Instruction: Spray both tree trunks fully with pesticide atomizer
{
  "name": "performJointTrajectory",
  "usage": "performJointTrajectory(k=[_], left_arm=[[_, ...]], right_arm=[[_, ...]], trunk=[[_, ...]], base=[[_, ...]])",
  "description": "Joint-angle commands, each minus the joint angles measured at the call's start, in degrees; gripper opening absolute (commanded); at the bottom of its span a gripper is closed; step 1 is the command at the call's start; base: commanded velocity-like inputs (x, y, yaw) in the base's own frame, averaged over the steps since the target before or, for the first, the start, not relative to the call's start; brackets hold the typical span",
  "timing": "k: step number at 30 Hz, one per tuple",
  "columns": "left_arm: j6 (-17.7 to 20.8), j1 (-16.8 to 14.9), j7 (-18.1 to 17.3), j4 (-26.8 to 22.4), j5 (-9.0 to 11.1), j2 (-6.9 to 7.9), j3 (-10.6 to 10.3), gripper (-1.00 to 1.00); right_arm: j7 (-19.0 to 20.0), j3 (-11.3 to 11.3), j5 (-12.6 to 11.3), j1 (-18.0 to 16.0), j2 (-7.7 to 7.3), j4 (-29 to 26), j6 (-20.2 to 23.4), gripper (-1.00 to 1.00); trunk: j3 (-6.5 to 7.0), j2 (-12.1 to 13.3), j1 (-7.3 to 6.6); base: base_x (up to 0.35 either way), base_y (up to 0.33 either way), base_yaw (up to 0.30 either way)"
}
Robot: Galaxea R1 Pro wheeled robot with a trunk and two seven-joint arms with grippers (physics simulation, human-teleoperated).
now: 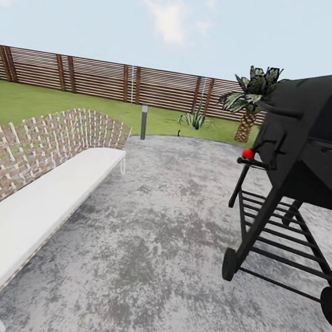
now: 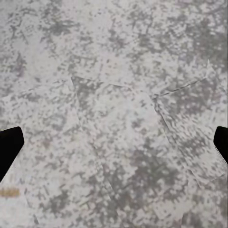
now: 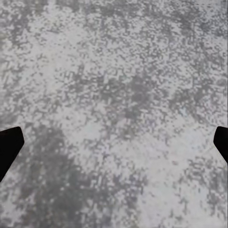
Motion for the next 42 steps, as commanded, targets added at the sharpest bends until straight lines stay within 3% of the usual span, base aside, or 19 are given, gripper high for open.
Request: performJointTrajectory(k=[1, 13, 22, 42], left_arm=[[0.0, -0.01, 0.0, 0.0, 0.0, 0.0, 0.0, 1.0], [0.0, 0.02, 0.0, 0.0, -0.01, -0.03, 0.0, 1.0], [0.0, 0.01, 0.0, 0.0, 0.0, -0.05, 0.0, 1.0], [0.0, -0.01, 0.0, 0.0, 0.0, -0.05, -0.08, 1.0]], right_arm=[[0.0, 0.0, 0.0, 0.0, 0.0, 0.0, 0.0, 1.0], [0.25, 0.0, -0.09, 0.0, 0.35, -0.09, 0.0, 1.0], [0.22, 0.0, -0.09, 0.0, 0.35, -0.04, 0.0, 1.0], [0.18, 0.0, -0.09, 0.0, 0.35, -0.01, 0.0, 1.0]], trunk=[[0.0, 0.0, 0.0], [0.0, 0.0, 0.0], [0.0, 0.0, 0.0], [0.0, 0.0, 0.0]], base=[[0.329, 0.11, 0.0], [0.332, 0.105, -0.009], [0.332, 0.113, -0.178], [0.332, 0.124, -0.004]])
